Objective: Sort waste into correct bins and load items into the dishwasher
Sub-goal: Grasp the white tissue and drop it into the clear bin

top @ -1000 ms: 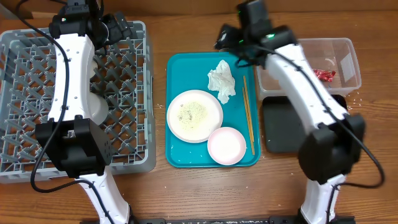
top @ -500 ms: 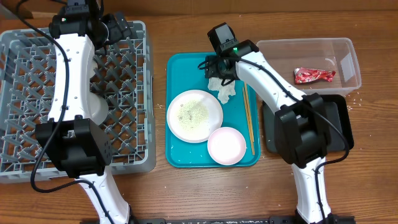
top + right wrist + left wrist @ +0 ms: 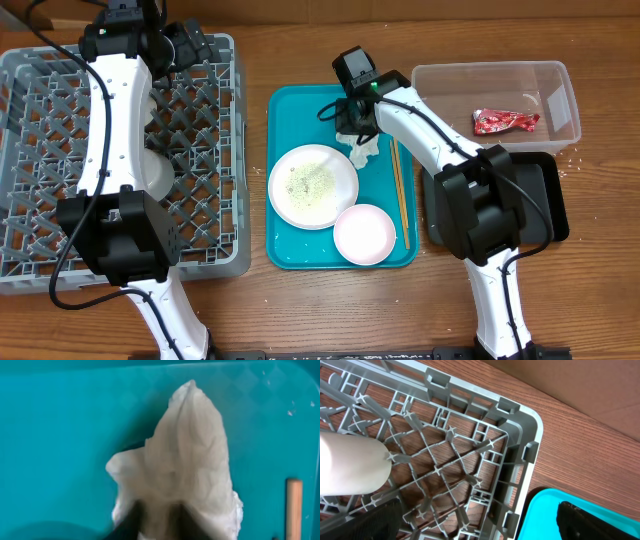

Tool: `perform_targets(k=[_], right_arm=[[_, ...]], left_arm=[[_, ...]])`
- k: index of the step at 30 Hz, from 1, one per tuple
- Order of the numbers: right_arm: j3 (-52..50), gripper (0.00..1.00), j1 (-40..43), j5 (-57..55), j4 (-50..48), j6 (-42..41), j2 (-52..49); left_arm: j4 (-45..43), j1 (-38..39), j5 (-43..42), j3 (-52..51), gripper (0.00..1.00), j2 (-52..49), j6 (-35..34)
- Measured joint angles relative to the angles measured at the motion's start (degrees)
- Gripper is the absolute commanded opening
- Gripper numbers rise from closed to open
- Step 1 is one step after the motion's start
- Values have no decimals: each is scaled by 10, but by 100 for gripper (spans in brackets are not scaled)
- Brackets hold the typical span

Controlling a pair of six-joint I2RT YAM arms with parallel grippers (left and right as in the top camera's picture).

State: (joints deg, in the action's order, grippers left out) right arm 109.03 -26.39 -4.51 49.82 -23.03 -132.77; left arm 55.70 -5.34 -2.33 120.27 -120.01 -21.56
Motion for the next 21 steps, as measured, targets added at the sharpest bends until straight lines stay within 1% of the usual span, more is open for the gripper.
perform_targets(k=[7,12,18,21], right_arm=[[16,4,1,0,40,-23,0],[100,4,14,1,76,-43,3],[199,4,72,-2,116,-68,47],[226,4,124,-4,135,-88,87]], left_arm=[[0,0,0,0,100,0,0],[0,0,0,0,100,0,0],[0,0,0,0,100,0,0],[0,0,0,0,100,0,0]])
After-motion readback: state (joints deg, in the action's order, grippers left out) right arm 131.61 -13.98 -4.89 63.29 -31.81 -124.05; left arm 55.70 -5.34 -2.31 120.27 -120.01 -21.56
